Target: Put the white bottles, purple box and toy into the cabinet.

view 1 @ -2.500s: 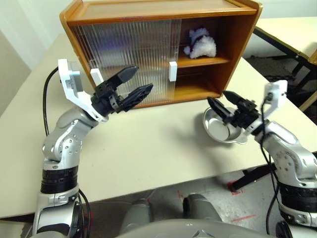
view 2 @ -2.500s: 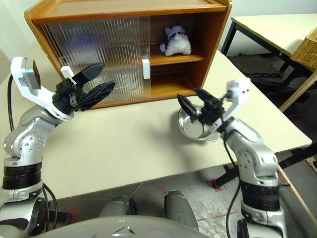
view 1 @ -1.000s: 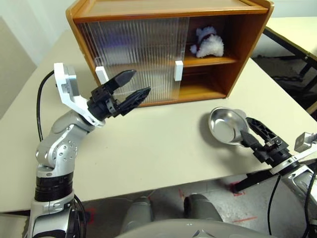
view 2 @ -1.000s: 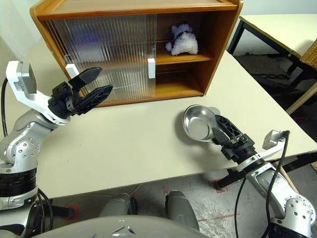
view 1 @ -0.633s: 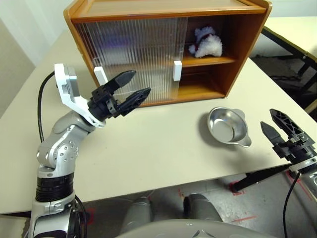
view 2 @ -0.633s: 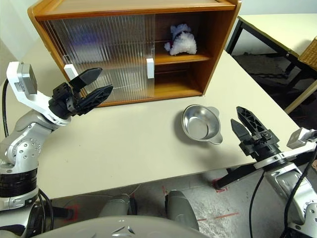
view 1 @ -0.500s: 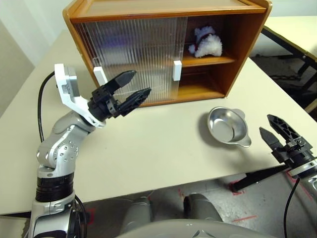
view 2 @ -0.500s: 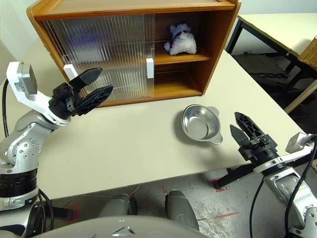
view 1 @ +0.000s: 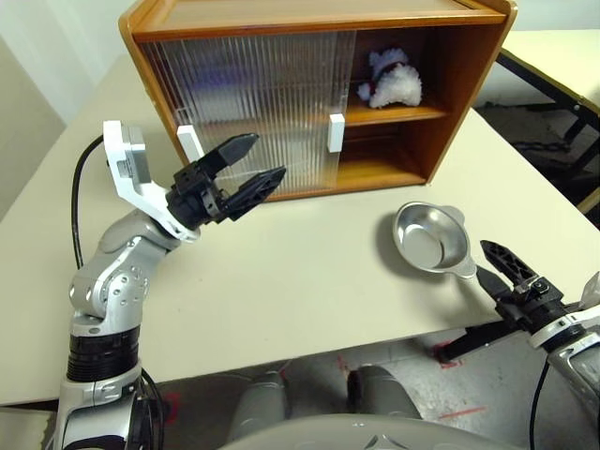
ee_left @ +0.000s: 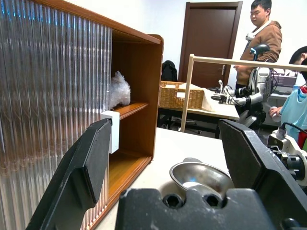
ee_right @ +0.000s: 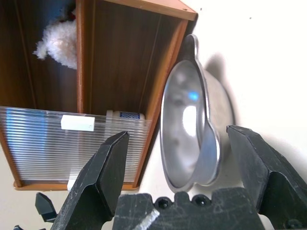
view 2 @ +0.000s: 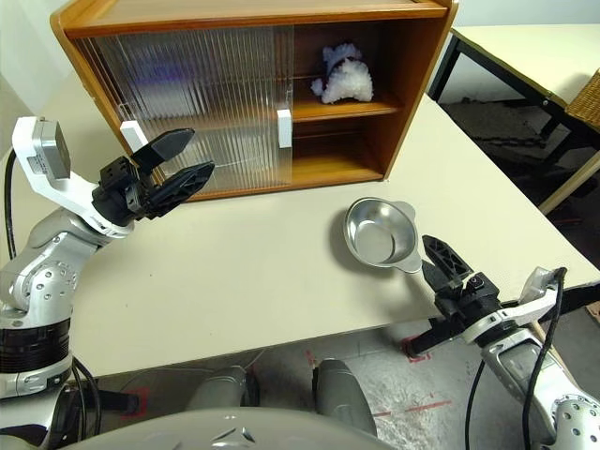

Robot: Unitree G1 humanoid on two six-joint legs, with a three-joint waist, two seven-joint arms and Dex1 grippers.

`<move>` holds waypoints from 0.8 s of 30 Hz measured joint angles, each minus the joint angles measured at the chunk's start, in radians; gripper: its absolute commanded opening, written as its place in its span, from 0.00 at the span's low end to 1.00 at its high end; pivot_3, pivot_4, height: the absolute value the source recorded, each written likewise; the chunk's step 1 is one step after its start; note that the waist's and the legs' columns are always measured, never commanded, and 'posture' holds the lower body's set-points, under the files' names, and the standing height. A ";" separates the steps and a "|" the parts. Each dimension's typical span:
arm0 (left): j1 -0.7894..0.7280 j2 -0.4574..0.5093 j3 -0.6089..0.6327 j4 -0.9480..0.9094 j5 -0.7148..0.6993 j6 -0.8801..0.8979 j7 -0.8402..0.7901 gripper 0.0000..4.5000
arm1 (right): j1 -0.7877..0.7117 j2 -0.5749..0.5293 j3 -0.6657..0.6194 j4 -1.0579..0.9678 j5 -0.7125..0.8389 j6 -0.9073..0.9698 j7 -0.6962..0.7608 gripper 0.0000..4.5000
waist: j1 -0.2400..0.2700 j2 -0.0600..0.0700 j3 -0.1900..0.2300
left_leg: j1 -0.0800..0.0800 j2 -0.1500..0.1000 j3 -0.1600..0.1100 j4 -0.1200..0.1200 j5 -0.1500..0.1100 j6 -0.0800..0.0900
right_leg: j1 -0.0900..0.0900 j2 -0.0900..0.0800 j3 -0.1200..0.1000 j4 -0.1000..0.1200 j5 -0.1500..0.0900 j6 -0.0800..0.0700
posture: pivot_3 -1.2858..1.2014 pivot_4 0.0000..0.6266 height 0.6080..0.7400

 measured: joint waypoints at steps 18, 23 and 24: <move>0.000 0.000 0.000 0.000 0.000 0.000 0.001 1.00 | 0.039 -0.063 0.003 0.150 -0.043 0.108 0.190 0.99 | 0.000 -0.001 0.002 | 0.000 0.000 0.000 0.000 0.000 0.000 | 0.000 0.000 0.000 0.000 0.000 0.000 | 0.52 0.05 1.00; 0.000 0.000 0.000 0.000 0.000 0.000 0.002 1.00 | 0.025 -0.064 0.003 0.164 -0.054 0.129 0.227 0.99 | 0.000 -0.001 0.002 | 0.000 0.000 0.000 0.000 0.000 0.000 | 0.000 0.000 0.000 0.000 0.000 0.000 | 0.52 0.04 1.00; 0.000 0.000 0.000 0.000 0.000 0.000 0.002 1.00 | 0.021 -0.065 0.003 0.170 -0.056 0.131 0.233 0.99 | 0.000 -0.001 0.002 | 0.000 0.000 0.000 0.000 0.000 0.000 | 0.000 0.000 0.000 0.000 0.000 0.000 | 0.52 0.04 1.00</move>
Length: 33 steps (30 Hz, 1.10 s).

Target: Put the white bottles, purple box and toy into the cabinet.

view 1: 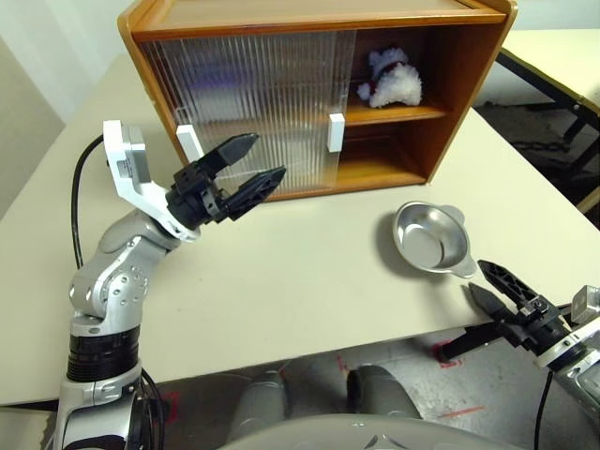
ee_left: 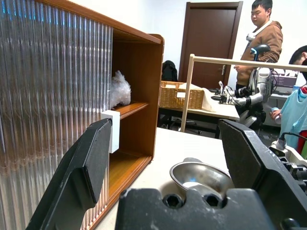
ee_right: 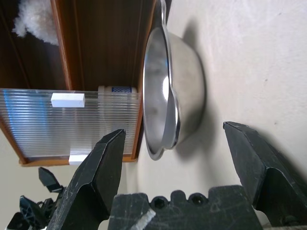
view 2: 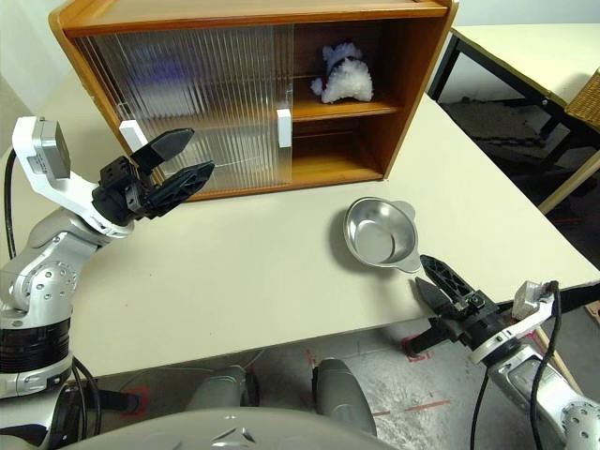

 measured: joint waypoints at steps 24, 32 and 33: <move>0.000 -0.006 -0.003 0.000 0.002 0.000 0.012 1.00 | -0.090 0.045 0.029 0.005 -0.041 0.046 -0.005 0.99 | 0.000 -0.001 0.001 | 0.000 0.000 0.000 0.000 0.000 0.000 | 0.000 0.000 0.000 0.000 0.002 0.003 | 0.52 0.04 1.00; 0.000 -0.009 -0.004 0.000 0.002 0.000 0.020 1.00 | -0.086 0.048 0.029 -0.044 -0.007 0.042 -0.068 0.99 | 0.001 -0.002 0.002 | -0.001 0.000 0.000 0.000 0.000 0.000 | 0.000 0.000 0.000 0.000 0.002 0.003 | 0.52 0.04 1.00; 0.000 -0.009 -0.004 0.000 0.002 0.000 0.020 1.00 | -0.084 0.048 0.029 -0.052 -0.003 0.042 -0.076 0.99 | 0.001 -0.002 0.002 | -0.001 0.000 0.000 0.000 0.000 0.000 | 0.000 0.000 0.000 0.000 0.002 0.003 | 0.52 0.04 1.00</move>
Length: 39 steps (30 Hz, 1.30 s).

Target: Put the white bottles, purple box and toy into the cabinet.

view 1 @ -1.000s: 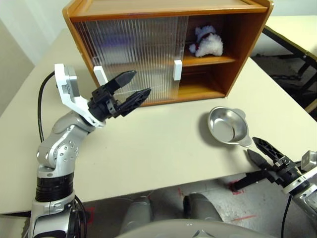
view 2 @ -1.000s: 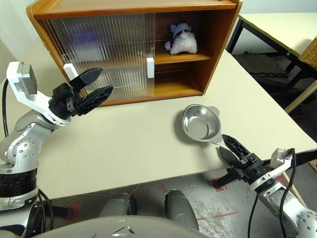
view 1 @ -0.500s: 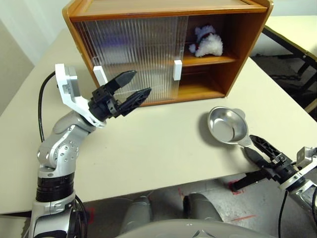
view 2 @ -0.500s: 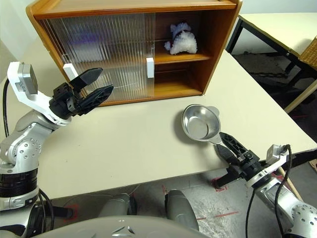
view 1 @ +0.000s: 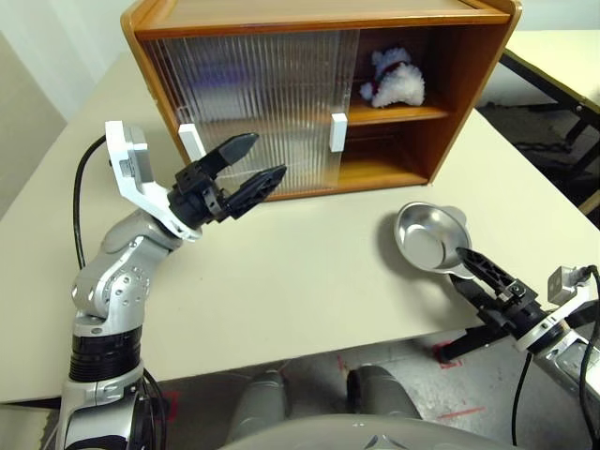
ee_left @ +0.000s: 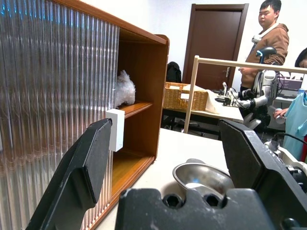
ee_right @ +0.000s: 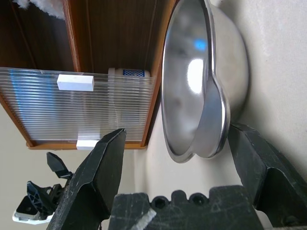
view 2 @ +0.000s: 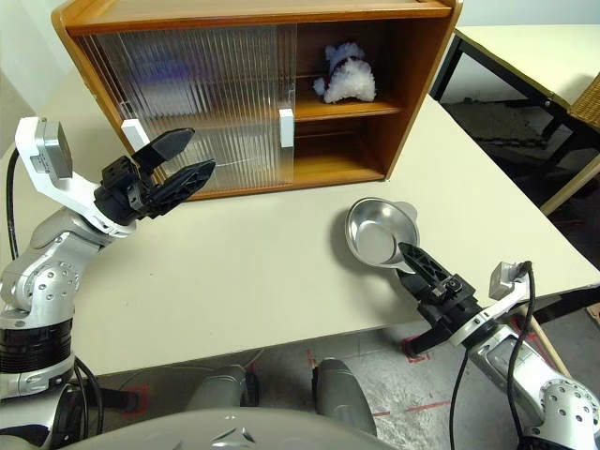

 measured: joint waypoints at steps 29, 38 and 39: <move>-0.002 -0.003 -0.001 0.000 0.000 -0.001 0.008 1.00 | -0.020 -0.004 0.014 -0.067 0.084 -0.056 -0.135 0.00 | 0.000 0.001 0.002 | 0.000 0.000 0.000 0.000 0.000 0.001 | 0.000 0.000 0.000 0.000 0.000 0.000 | 0.52 0.04 1.00; -0.003 -0.003 -0.001 0.000 0.000 -0.002 0.008 1.00 | -0.024 0.022 0.035 -0.081 0.155 -0.081 -0.162 0.00 | -0.001 0.001 0.003 | -0.001 0.000 0.000 0.000 0.000 0.001 | 0.000 0.000 0.000 0.000 0.000 0.000 | 0.52 0.04 1.00; -0.003 -0.003 -0.001 0.000 0.000 -0.002 0.008 1.00 | -0.030 0.025 0.036 -0.081 0.169 -0.083 -0.162 0.00 | -0.001 0.001 0.003 | -0.001 0.000 0.000 0.000 0.000 0.001 | 0.000 0.000 0.000 0.000 0.000 0.001 | 0.52 0.03 1.00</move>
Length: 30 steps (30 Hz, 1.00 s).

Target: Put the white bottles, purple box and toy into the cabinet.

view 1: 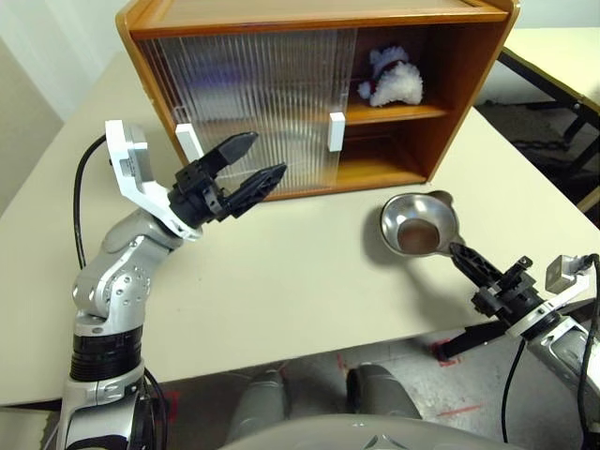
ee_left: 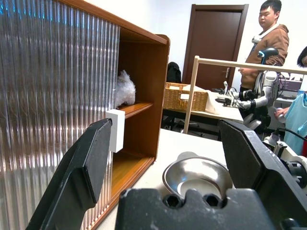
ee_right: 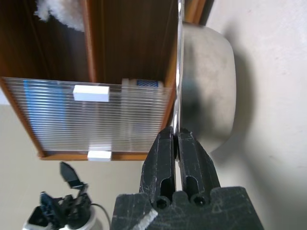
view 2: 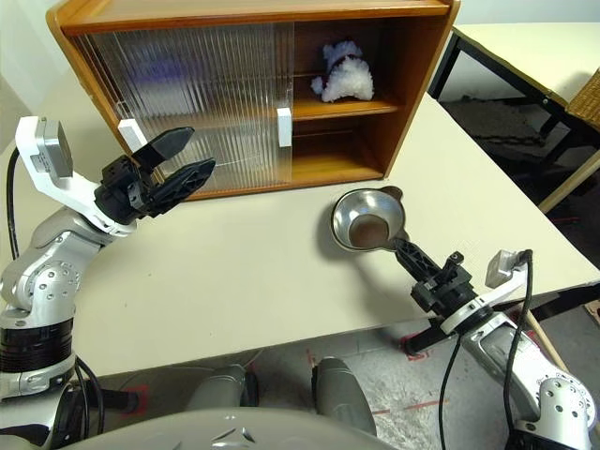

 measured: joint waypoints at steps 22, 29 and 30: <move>-0.004 0.022 0.003 -0.011 -0.001 0.000 0.014 1.00 | -0.363 0.154 0.154 -0.032 0.004 -0.220 -0.249 0.00 | 0.000 0.002 0.000 | -0.009 0.000 -0.002 0.000 0.002 0.005 | -0.007 0.000 -0.002 0.000 0.010 0.009 | 0.54 0.01 1.00; -0.005 0.025 0.011 -0.018 -0.001 0.001 0.021 1.00 | -0.448 0.235 0.160 -0.007 -0.024 -0.287 -0.306 0.00 | 0.000 0.002 0.000 | -0.008 0.000 -0.002 0.001 0.003 0.006 | -0.007 0.000 -0.002 0.000 0.011 0.011 | 0.54 0.02 1.00; -0.005 0.025 0.012 -0.018 -0.001 0.001 0.022 1.00 | -0.465 0.251 0.160 0.003 -0.039 -0.296 -0.308 0.00 | 0.000 0.003 0.000 | -0.009 0.000 -0.002 0.002 0.003 0.006 | -0.007 0.000 -0.002 0.000 0.011 0.010 | 0.54 0.02 1.00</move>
